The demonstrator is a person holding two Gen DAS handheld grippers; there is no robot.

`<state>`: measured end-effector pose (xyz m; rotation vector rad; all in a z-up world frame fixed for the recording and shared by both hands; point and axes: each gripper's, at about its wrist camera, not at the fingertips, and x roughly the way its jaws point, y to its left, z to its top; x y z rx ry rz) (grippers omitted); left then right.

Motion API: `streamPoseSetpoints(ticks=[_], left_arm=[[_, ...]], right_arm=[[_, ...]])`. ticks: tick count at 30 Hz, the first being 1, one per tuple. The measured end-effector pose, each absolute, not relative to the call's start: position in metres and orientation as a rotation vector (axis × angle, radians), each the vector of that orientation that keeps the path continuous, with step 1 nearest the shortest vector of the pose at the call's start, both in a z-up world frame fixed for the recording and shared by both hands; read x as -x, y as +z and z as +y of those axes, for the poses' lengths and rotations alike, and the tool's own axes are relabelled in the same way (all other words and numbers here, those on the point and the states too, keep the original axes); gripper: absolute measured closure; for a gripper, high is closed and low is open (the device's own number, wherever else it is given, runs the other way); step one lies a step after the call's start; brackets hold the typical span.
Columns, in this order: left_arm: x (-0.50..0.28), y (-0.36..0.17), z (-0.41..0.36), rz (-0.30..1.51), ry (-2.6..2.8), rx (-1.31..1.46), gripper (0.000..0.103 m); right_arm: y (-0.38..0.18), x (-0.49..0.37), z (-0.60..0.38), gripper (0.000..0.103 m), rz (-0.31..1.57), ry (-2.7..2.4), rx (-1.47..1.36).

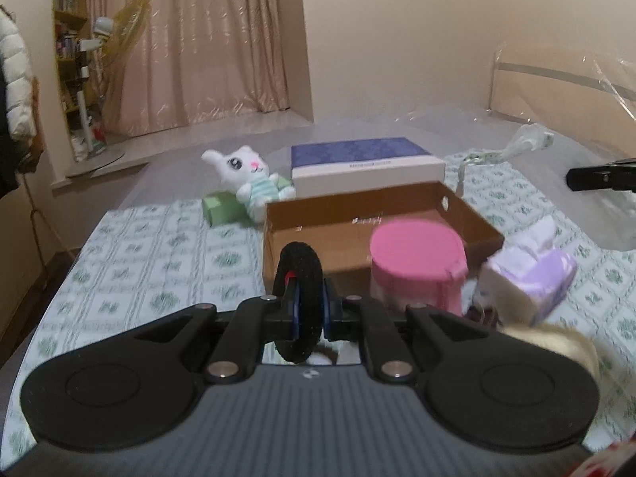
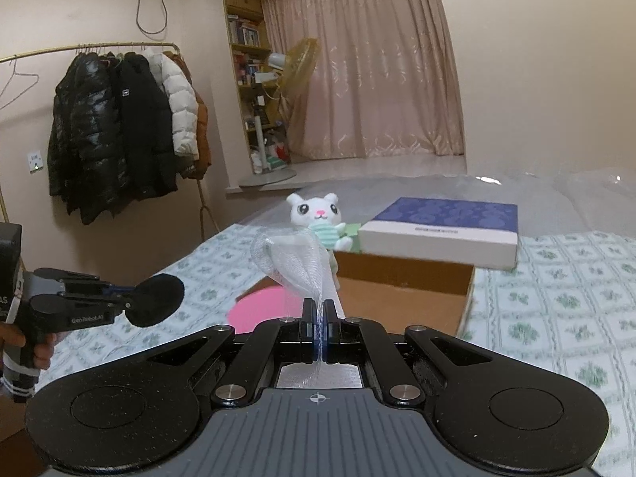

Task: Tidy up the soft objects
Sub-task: 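Lift the clear plastic bag with the right gripper over the cardboard box, then open the right gripper to drop the plastic bag into the box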

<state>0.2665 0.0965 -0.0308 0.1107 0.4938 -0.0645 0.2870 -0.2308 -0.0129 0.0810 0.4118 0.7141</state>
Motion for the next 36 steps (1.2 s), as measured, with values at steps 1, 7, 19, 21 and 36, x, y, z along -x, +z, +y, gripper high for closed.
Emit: streamPoseSetpoints(ticks=[1,7,19,21,36], left_arm=[[-0.277,-0.029,0.098,0.489,-0.076,-0.109,0.092],[-0.34,-0.027,0.097,0.488,-0.119,-0.121,0.092],[-0.471,-0.052,0.083,0.563,-0.172,-0.115,0.092],[-0.483,-0.056,0.08,0.578,-0.184,-0.101,0.089],[-0.5,-0.079,0.093,0.656,-0.147,-0.026,0.062]], right_arm=[[-0.012,-0.296,-0.231,0.101,0.41,0.718,-0.08],[-0.006,-0.362,-0.223,0.101,0.406,0.776,-0.071],[-0.036,-0.471,-0.19,0.101,0.475,0.781,-0.026],[-0.042,-0.482,-0.187,0.101,0.491,0.776,-0.02],[-0.065,-0.515,-0.182,0.047,0.542,0.682,-0.034]])
